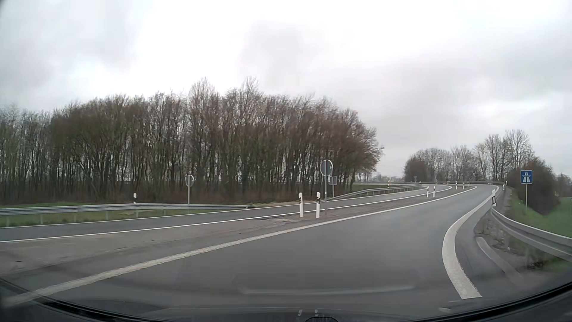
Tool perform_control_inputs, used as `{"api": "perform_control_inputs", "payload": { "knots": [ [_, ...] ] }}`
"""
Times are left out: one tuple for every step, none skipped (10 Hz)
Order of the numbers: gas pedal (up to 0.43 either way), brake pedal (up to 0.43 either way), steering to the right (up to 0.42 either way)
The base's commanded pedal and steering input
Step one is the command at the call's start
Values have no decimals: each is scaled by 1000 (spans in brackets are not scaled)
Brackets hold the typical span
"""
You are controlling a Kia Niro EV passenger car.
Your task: Follow the waypoints while adhering to traffic rules and regulations
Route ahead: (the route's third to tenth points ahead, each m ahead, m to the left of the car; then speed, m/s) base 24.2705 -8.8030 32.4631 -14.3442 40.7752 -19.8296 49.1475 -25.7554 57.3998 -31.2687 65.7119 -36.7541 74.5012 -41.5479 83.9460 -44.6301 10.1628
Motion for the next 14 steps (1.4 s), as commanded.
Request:
{"api": "perform_control_inputs", "payload": {
  "knots": [
    [319,0,162],
    [319,0,162],
    [319,0,162],
    [331,0,162],
    [331,0,162],
    [339,0,162],
    [350,0,160],
    [350,0,158],
    [350,0,153],
    [358,0,145],
    [358,0,138],
    [370,0,132],
    [370,0,125],
    [378,0,120]
  ]
}}
